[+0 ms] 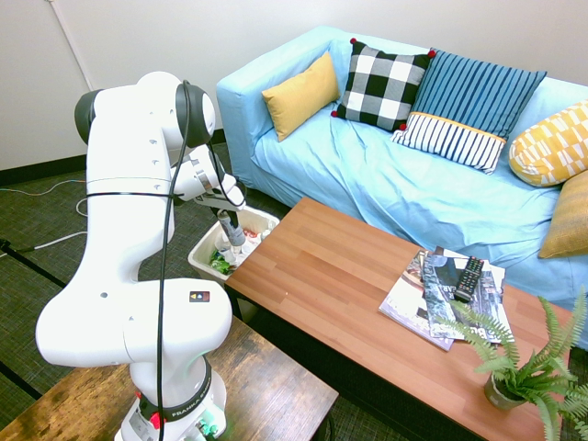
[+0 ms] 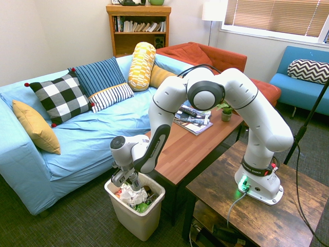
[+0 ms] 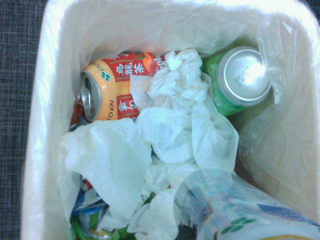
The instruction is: Throw the can in the trash bin
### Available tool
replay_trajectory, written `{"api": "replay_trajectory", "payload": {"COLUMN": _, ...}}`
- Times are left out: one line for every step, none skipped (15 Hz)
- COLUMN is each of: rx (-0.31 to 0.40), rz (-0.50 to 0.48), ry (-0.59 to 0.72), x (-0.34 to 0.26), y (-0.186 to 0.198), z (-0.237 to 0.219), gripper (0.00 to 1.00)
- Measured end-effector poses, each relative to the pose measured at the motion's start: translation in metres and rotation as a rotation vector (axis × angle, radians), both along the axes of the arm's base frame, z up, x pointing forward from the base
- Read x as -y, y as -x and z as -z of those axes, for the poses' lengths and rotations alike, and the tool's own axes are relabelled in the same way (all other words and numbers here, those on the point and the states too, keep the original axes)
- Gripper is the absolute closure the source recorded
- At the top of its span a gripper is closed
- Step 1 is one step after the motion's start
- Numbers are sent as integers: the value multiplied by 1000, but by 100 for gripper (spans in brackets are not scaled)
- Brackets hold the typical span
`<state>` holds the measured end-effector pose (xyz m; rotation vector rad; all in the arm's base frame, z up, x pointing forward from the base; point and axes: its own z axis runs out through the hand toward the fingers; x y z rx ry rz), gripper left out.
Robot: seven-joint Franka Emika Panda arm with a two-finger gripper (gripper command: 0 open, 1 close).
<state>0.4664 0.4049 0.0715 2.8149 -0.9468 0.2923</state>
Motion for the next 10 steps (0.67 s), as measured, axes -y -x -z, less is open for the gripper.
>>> {"api": "replay_trajectory", "payload": {"rx": 3, "rz": 3, "ry": 3, "x": 1, "y": -2, "z": 2, "gripper": 0}}
{"api": "replay_trajectory", "payload": {"rx": 5, "rz": 6, "ry": 7, "x": 2, "y": -4, "z": 4, "gripper": 0}}
{"api": "replay_trajectory", "payload": {"rx": 6, "rz": 10, "ry": 10, "x": 5, "y": -6, "z": 5, "gripper": 0}}
{"api": "replay_trajectory", "payload": {"rx": 7, "rz": 15, "ry": 10, "x": 6, "y": -8, "z": 6, "gripper": 0}}
{"api": "replay_trajectory", "payload": {"rx": 7, "rz": 18, "ry": 9, "x": 6, "y": -8, "z": 5, "gripper": 0}}
{"api": "replay_trajectory", "payload": {"rx": 8, "rz": 17, "ry": 8, "x": 5, "y": -8, "z": 5, "gripper": 0}}
{"api": "replay_trajectory", "payload": {"rx": 11, "rz": 12, "ry": 8, "x": 2, "y": -7, "z": 4, "gripper": 0}}
{"api": "replay_trajectory", "payload": {"rx": 15, "rz": 8, "ry": 8, "x": 0, "y": -6, "z": 2, "gripper": 0}}
{"api": "replay_trajectory", "payload": {"rx": 21, "rz": 5, "ry": 7, "x": -3, "y": -5, "z": -2, "gripper": 0}}
{"api": "replay_trajectory", "payload": {"rx": 30, "rz": 6, "ry": 6, "x": -7, "y": -5, "z": -8, "gripper": 0}}
